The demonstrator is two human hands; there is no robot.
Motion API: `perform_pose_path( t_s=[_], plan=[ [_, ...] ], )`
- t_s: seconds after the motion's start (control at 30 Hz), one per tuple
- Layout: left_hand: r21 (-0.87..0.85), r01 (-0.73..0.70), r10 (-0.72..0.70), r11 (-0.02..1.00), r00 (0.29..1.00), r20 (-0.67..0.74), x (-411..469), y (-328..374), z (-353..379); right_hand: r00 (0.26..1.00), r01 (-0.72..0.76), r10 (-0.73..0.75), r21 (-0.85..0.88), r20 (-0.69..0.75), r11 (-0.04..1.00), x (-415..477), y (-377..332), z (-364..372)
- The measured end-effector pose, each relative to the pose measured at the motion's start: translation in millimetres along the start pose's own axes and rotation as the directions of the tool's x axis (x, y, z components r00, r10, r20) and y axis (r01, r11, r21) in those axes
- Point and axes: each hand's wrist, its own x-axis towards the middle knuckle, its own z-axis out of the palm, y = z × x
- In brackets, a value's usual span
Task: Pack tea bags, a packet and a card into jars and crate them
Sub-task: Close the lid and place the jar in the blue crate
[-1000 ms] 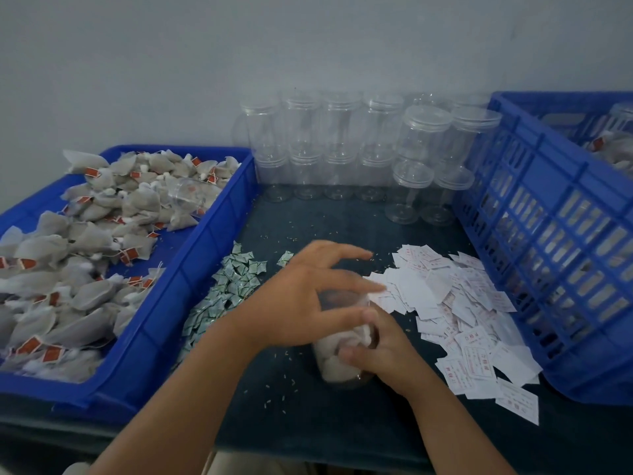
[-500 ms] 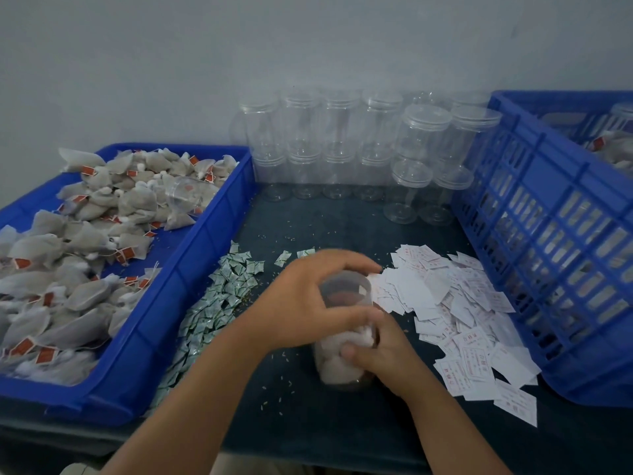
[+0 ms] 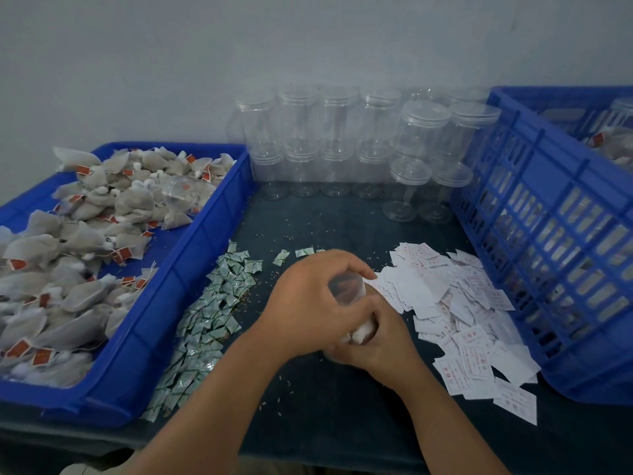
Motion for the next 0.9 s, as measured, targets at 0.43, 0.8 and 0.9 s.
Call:
perform_pose_path(
  t_s=[0.43, 0.8, 0.9],
  plan=[
    [-0.145, 0.243, -0.254, 0.959, 0.965, -0.067, -1, -4, 12, 0.993, 0.045, -0.052, -0.074, -0.106, 0.996, 0, 7, 3],
    [0.0, 0.018, -0.018, 1.0, 0.999, -0.026, 8, 23, -4, 0.994, 0.09, -0.105, -0.29, -0.034, 0.953, 5, -31, -9],
    [-0.056, -0.11, 0.106, 0.992, 0.993, -0.058, 21, 44, -4, 0.993, 0.054, -0.078, -0.265, -0.083, 0.963, 1, -56, -24]
  ],
)
